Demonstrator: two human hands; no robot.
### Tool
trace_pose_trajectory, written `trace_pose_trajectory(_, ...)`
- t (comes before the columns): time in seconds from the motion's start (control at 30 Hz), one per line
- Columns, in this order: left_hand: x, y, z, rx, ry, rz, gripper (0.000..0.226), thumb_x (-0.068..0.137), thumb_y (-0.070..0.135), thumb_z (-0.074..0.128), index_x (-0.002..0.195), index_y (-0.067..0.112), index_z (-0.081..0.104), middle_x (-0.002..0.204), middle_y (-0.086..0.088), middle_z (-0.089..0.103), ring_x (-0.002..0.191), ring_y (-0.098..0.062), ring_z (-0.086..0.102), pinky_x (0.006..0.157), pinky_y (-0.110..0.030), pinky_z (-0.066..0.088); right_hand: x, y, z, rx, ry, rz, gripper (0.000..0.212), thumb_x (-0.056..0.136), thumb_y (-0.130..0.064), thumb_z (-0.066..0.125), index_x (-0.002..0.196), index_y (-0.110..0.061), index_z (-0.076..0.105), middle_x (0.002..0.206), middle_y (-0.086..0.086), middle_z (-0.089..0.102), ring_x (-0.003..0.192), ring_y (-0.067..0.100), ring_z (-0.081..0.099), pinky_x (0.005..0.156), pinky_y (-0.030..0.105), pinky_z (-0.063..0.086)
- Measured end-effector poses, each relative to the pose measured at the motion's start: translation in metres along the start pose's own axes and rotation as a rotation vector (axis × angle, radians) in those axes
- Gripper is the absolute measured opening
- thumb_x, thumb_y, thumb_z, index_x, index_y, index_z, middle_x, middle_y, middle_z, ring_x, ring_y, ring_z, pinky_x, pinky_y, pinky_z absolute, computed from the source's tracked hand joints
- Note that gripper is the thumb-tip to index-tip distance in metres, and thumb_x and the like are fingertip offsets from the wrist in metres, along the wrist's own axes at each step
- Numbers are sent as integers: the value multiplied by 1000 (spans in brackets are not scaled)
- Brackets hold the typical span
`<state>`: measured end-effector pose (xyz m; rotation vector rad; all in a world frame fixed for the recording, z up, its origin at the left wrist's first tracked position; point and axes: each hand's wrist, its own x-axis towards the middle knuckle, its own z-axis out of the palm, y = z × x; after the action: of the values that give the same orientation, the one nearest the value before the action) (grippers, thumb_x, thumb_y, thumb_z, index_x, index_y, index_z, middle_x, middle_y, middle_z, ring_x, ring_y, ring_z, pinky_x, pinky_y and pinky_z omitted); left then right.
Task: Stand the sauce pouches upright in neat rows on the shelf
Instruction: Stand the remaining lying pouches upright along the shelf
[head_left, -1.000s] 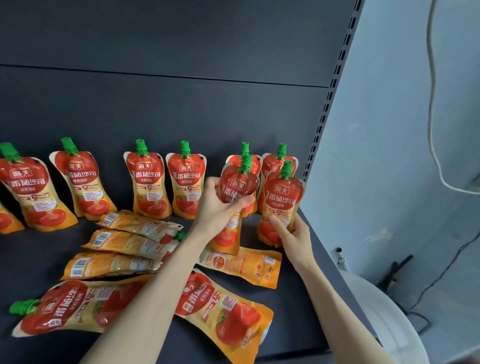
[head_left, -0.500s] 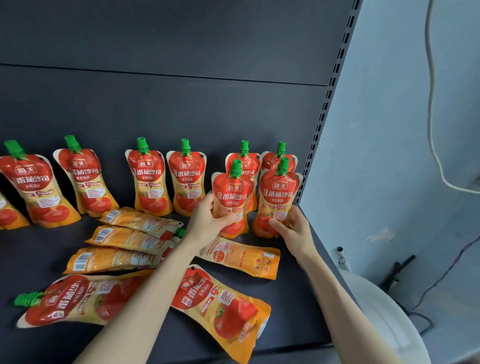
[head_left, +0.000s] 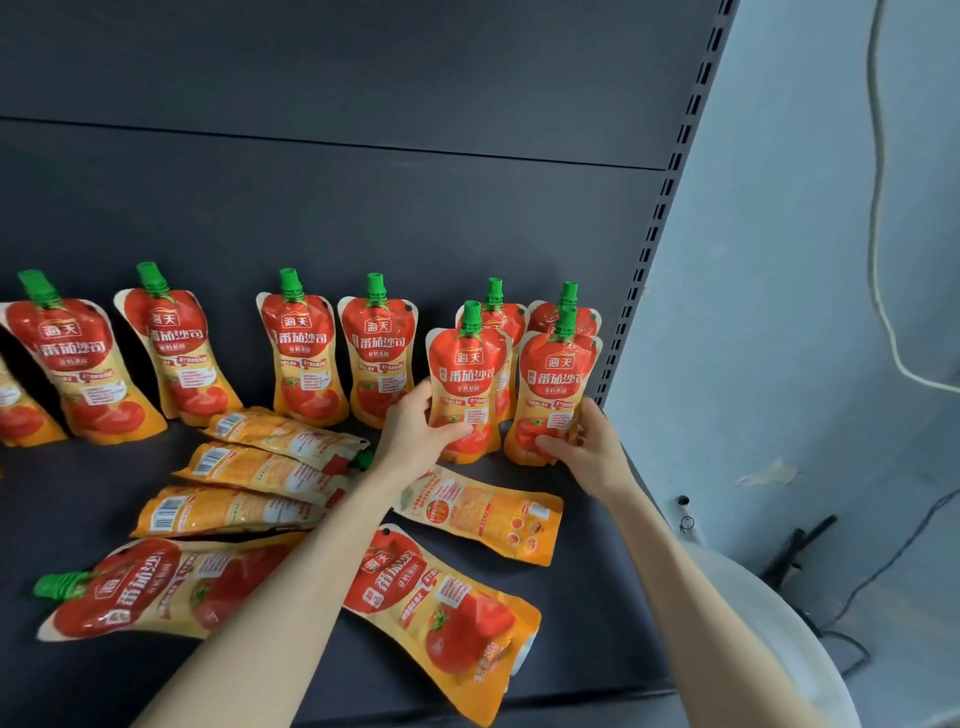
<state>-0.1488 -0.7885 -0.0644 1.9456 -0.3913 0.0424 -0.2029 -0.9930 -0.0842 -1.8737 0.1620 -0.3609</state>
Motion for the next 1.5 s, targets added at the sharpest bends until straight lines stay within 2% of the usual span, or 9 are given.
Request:
trace_pose_trajectory(0.13,0,-3,2,-43,-14,0,44,77,15,74,116,17,52,116,-3,65,106,-17,61,91,-40,52,2,3,-1,-43,16,-21,41,81,-7,71,112,-18,47,110,-2,60,104,18,59,87,35,51)
trace_pose_trajectory(0.37,2,-6,-1,-30,-87,-19,48,81,17,70,125,19,49,124,-1,61,117,-17,55,98,-44,47,-1,1,0,-99,-7,-32,43,85,-11,66,123,-11,45,116,-2,57,104,14,56,88,32,49)
trace_pose_trajectory(0.8,-1,-4,5,59,-54,-75,49,82,20,69,125,15,46,127,-3,57,119,-20,53,97,-37,46,-5,-6,1,-136,10,34,46,85,-13,67,125,-10,44,124,5,58,112,20,56,87,29,46)
trace_pose_trajectory(0.97,-20,2,1,144,115,-68,55,79,23,72,126,11,45,127,-5,55,118,-20,51,88,-26,39,-18,-12,2,-111,99,16,59,82,-18,71,130,-10,39,128,4,49,113,14,49,90,29,44)
trace_pose_trajectory(1.07,-51,7,-8,153,209,15,43,82,21,68,120,12,51,122,-3,57,111,-13,51,87,-22,37,-37,-14,1,-137,189,-36,48,84,-23,68,125,-13,45,124,3,45,115,17,49,96,35,45)
trace_pose_trajectory(1.13,-78,7,-14,176,234,56,29,84,22,66,111,15,58,112,0,60,104,-10,52,82,-21,39,-53,-19,2,-154,194,-96,32,84,-24,67,113,-20,55,117,0,53,108,18,55,88,32,49)
trace_pose_trajectory(1.27,-132,0,-16,216,277,65,13,84,28,65,95,21,62,96,6,63,96,-13,57,81,-31,48,-83,-30,15,-177,-69,-129,18,86,-26,66,103,-25,61,100,-17,61,101,11,58,86,33,51)
trace_pose_trajectory(1.37,-161,-7,-11,334,251,64,38,82,49,57,103,18,66,105,6,66,104,-16,59,89,-39,48,-92,-28,28,-387,-203,-162,33,85,-39,64,114,-23,61,110,-15,62,112,18,52,97,37,43)
trace_pose_trajectory(1.5,-177,-16,-9,517,156,51,64,79,67,36,114,22,66,127,2,59,126,-17,47,105,-47,35,-102,-27,33,-552,-201,-163,47,79,-49,66,118,-24,60,121,-4,61,117,21,44,99,33,32)
